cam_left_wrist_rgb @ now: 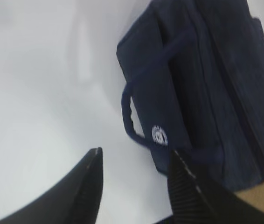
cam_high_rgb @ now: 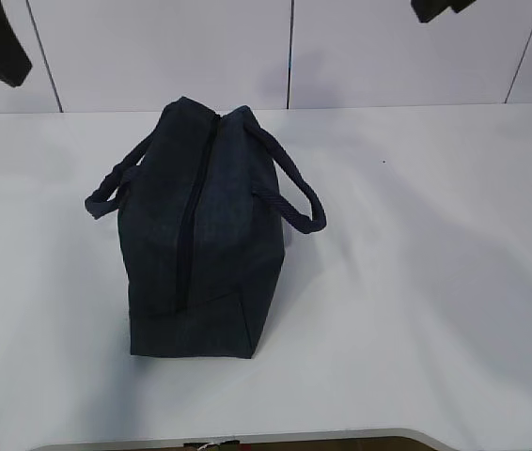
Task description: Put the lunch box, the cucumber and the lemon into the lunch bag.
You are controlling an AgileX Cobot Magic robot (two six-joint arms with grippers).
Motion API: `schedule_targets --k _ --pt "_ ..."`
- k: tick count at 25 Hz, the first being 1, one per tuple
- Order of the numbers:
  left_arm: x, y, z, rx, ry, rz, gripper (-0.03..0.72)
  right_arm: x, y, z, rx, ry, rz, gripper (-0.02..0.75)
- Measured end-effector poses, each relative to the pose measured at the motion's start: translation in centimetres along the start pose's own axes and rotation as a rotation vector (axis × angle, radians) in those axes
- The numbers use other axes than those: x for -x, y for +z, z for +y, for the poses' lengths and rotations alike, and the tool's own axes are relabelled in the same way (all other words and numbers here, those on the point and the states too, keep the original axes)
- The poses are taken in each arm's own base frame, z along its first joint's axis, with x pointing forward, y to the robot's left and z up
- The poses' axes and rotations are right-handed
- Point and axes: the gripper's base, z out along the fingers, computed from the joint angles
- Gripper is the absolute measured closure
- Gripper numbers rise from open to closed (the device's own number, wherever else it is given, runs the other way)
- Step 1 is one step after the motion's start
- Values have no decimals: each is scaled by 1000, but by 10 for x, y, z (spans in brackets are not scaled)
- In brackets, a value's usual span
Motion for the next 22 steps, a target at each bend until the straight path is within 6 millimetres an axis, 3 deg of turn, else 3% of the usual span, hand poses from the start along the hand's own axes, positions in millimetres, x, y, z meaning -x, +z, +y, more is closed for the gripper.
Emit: schedule_targets --k 12,16,22 --pt "-83 -81 -14 -3 33 -157 408 -96 -114 7 -14 29 -116 437" --pt "-116 -100 -17 -5 44 -211 429 -129 -142 9 -20 32 -170 437" --pt "-164 -118 -20 -7 60 -284 435 -177 -165 18 10 43 -228 437"
